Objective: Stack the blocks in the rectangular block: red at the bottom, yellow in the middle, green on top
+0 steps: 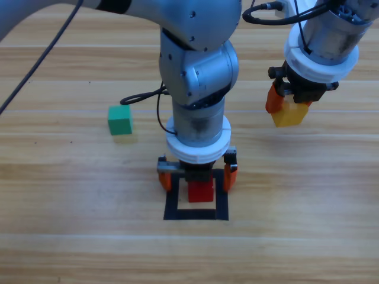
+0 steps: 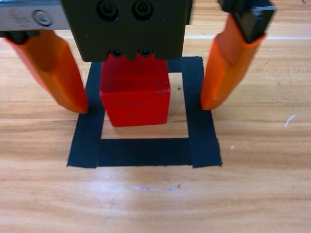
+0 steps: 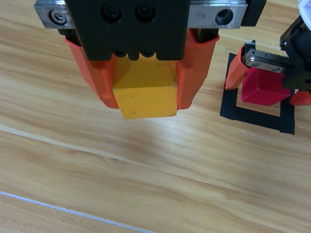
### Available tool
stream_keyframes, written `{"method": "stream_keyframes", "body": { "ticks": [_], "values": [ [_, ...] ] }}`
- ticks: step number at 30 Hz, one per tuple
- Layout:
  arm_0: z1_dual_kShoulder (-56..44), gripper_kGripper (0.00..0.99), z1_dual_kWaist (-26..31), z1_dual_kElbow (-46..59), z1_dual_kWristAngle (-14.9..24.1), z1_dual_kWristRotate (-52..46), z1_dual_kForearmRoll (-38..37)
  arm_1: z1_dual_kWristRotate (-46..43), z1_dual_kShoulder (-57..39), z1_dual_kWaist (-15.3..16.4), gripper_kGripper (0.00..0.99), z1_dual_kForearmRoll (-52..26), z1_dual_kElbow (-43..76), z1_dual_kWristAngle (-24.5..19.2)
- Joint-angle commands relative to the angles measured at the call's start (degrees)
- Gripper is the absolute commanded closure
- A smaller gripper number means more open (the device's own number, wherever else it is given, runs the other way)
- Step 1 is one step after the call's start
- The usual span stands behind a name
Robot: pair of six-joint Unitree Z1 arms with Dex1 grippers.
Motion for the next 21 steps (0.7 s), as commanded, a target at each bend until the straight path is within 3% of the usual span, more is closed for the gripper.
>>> {"method": "stream_keyframes", "body": {
  "ticks": [1,5,12,15,21],
  "values": [
    [-1.69,0.0,0.72,2.34,0.58,-0.9,-0.11,-0.08,1.55,-0.5,0.909,-0.95,1.25,0.95],
    [-5.56,0.0,0.72,2.6,0.85,-1.17,0.16,0.09,1.2,-0.5,0.909,-0.86,1.51,0.51],
    [-21.02,0.0,2.04,4.27,3.13,-1.78,1.74,1.59,-0.21,-0.5,0.909,0.11,1.6,-0.98],
    [-28.32,0.0,2.57,7.52,7.18,-1.96,3.06,3.79,-0.3,-0.24,0.907,1.43,1.51,-1.51],
    [-43.52,0.013,3.1,16.49,18.87,5.16,2.79,8.09,0.06,3.63,0.86,2.3,1.16,-1.16]
  ]
}}
